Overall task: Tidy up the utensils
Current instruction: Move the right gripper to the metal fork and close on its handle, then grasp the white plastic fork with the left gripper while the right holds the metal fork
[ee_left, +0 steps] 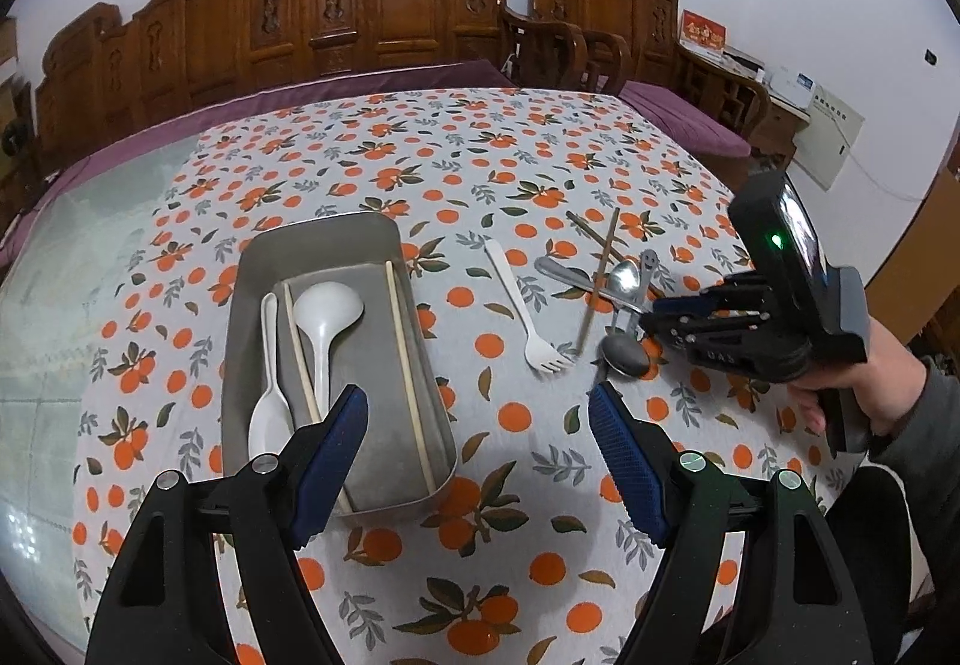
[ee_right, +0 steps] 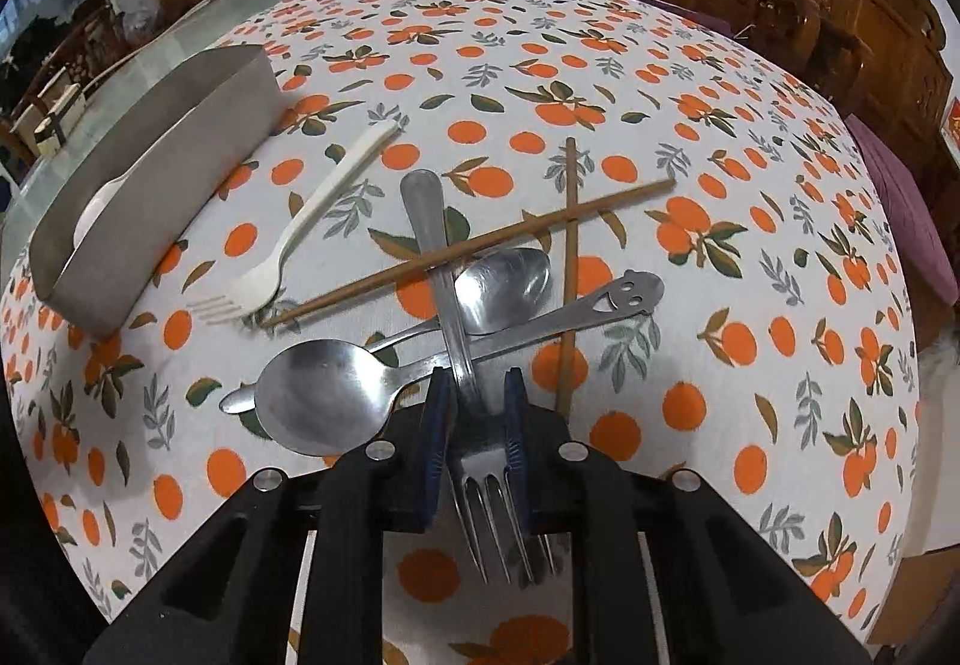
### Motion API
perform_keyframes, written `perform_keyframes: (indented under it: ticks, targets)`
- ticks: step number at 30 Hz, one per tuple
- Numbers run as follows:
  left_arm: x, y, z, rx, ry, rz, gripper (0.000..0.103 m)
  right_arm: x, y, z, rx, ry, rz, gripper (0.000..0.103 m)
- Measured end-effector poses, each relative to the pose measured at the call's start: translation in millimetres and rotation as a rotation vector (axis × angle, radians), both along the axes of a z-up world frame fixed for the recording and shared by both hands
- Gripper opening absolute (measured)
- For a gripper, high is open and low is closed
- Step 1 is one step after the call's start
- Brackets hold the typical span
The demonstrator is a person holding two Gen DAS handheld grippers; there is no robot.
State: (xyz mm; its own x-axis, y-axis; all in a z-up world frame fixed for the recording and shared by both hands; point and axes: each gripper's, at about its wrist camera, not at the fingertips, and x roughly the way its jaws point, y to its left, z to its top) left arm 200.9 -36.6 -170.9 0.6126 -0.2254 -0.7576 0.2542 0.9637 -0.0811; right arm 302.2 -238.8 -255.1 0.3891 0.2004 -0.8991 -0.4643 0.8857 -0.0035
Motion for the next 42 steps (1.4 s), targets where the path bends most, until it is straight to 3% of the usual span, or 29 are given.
perform_keyframes:
  ticks: [7, 16, 24, 35, 42]
  targets:
    - [-3.4, -2.8, 0.5, 0.000, -0.001, -0.006, 0.073, -0.5, 5.3, 1.6, 0.002, 0.018, 0.028, 0.010]
    - [2.1, -15.1, -2.9, 0.016, 0.012, -0.013, 0.073, -29.0, -15.1, 27.1, 0.028, -0.014, 0.022, 0.010]
    - [19.5, -40.2, -15.0, 0.030, 0.042, -0.035, 0.073, -60.9, -37.2, 12.2, -0.017, -0.004, 0.022, 0.010]
    - [76.9, -75.1, -55.2, 0.097, 0.149, -0.037, 0.043, -70.6, -52.9, 3.0, 0.033, -0.011, -0.016, 0.011]
    - [113.8, -83.4, -82.3, 0.121, 0.232, 0.007, 0.033, -72.5, -53.5, 2.1, 0.032, -0.025, 0.001, 0.011]
